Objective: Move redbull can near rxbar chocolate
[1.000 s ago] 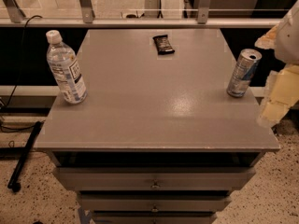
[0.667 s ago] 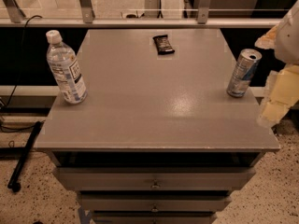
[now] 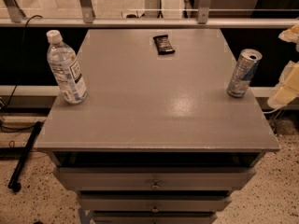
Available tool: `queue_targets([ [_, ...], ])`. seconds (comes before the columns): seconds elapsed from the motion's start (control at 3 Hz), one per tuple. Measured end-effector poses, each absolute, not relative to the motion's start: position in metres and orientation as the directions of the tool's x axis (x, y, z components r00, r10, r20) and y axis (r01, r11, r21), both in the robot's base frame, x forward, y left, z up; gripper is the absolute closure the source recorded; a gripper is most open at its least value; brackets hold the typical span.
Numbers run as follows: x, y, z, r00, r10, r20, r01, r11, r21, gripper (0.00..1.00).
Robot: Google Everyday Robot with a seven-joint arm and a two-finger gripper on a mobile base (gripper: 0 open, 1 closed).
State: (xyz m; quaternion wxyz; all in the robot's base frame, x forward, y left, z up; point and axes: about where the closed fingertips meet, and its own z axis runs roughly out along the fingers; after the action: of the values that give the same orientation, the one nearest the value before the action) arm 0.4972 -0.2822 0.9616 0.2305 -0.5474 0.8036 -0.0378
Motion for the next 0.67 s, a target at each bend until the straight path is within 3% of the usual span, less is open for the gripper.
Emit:
queue_targets([
  [0.33, 0.532, -0.315, 0.958, -0.285, -0.856, -0.432, -0.814, 0.454, -0.363, 0.0],
  [0.67, 0.567, -0.332, 0.941, -0.238, -0.754, -0.613, -0.777, 0.526, -0.345, 0.0],
])
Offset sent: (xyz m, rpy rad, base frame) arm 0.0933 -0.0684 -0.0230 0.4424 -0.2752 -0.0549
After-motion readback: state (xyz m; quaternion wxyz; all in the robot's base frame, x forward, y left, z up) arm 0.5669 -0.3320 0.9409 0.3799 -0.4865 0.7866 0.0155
